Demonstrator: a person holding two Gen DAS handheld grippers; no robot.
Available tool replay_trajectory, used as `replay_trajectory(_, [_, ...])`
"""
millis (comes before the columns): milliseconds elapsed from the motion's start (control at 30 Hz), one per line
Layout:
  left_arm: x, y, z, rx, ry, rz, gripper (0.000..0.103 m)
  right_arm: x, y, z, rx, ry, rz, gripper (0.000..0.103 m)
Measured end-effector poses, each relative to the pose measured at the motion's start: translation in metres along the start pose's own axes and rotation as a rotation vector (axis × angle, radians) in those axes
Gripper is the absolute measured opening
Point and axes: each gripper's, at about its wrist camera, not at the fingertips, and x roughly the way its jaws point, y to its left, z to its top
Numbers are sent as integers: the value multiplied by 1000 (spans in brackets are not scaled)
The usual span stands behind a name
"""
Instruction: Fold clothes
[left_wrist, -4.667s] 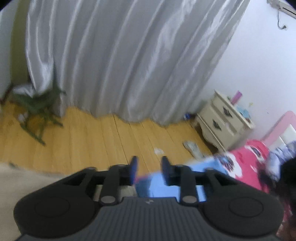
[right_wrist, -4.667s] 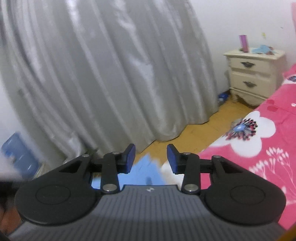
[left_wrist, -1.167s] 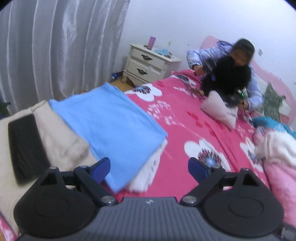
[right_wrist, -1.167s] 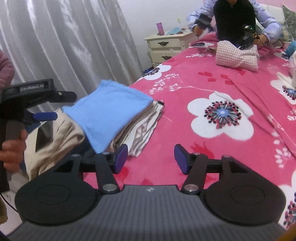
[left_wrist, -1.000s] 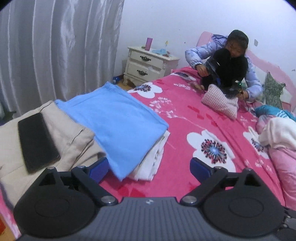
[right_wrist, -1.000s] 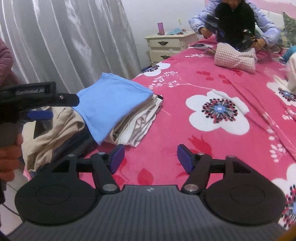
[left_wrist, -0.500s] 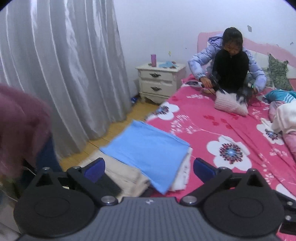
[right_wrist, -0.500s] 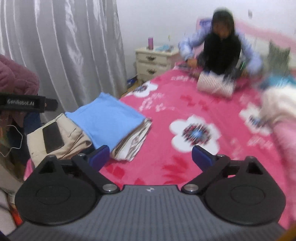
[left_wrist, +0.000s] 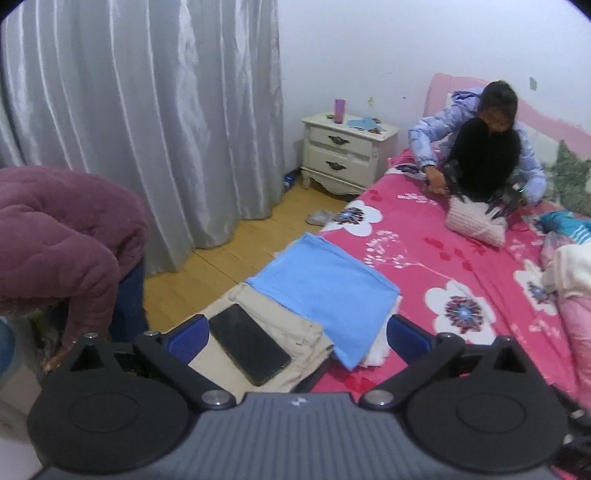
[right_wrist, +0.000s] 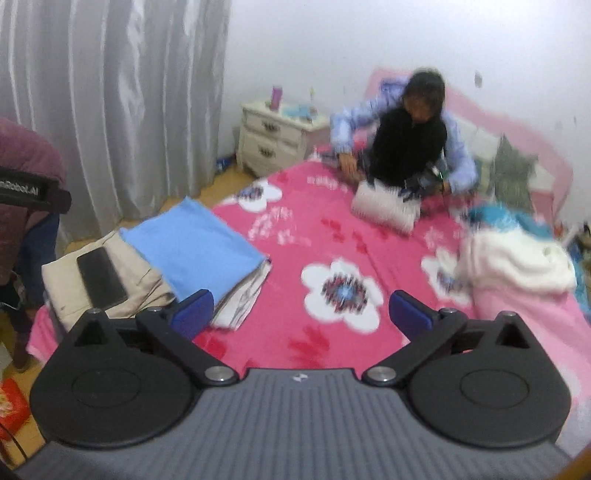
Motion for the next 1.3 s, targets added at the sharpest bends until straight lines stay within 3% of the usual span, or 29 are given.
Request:
replay_trajectory(100, [1,11,5,-27,11,-19,103,1,15,12,33,58,12,102])
replay_trajectory(300, [9,18,17,-16,20,-76,103,-2,41,39,7,28,-19,102])
replay_trajectory(467, [15,29,32,-95,22,-102,103,13,50,57,-7,93,-8,102])
replay_trajectory(733, [33,33,45,-133,48,-80,103,34,72,57,64,169,20,102])
replay_trajectory(1300, [61,28,28,-131,117,0,103,59,86,61,-20,206,81,102])
